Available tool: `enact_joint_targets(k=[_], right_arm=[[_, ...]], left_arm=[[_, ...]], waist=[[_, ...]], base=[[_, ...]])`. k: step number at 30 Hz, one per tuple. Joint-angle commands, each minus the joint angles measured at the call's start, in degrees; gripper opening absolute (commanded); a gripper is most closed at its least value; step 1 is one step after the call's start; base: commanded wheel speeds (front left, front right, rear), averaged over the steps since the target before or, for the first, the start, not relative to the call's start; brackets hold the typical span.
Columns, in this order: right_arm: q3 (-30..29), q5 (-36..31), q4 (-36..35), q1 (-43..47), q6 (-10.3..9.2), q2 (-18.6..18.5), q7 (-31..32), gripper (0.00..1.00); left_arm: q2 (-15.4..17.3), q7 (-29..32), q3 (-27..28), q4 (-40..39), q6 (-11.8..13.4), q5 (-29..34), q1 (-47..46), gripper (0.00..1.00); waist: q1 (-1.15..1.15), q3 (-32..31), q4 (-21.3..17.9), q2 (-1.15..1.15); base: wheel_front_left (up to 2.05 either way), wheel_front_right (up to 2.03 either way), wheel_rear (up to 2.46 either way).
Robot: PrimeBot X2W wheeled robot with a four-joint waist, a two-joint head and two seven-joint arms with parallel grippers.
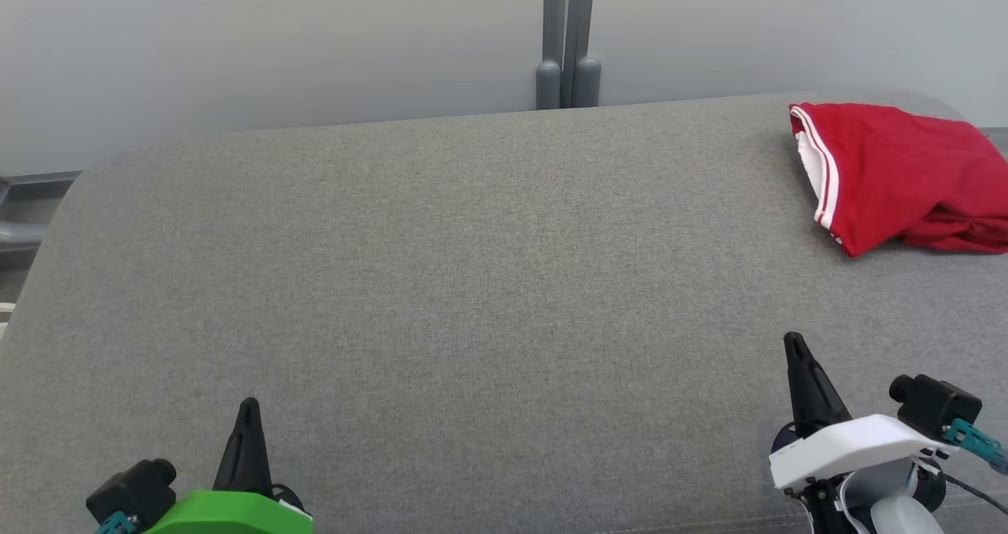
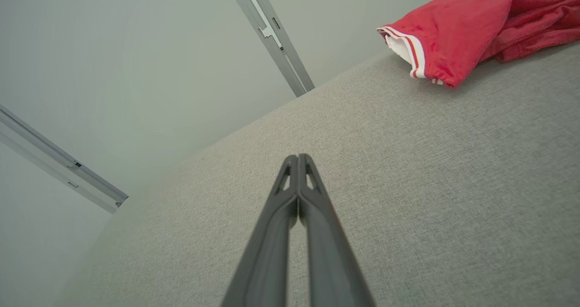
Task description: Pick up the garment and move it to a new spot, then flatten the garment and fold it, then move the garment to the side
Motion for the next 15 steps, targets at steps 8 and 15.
enact_joint_targets(k=[8,15], right_arm=[[-1.7,9.1,-0.6,-2.0,-0.01,-0.6,2.6,0.0],[-2.9,15.5,-0.5,-2.3,-0.02,-0.7,4.6,0.0]], left_arm=[[-0.6,1.8,1.8,0.2,-2.0,-7.6,-3.2,0.0],[-1.3,3.1,2.8,0.8,-3.2,-12.9,-4.3,0.0]], waist=[[0.0,0.1,-0.1,0.0],[0.0,0.2,-0.2,0.0]], base=[[0.0,0.0,0.0],[0.0,0.0,0.0]])
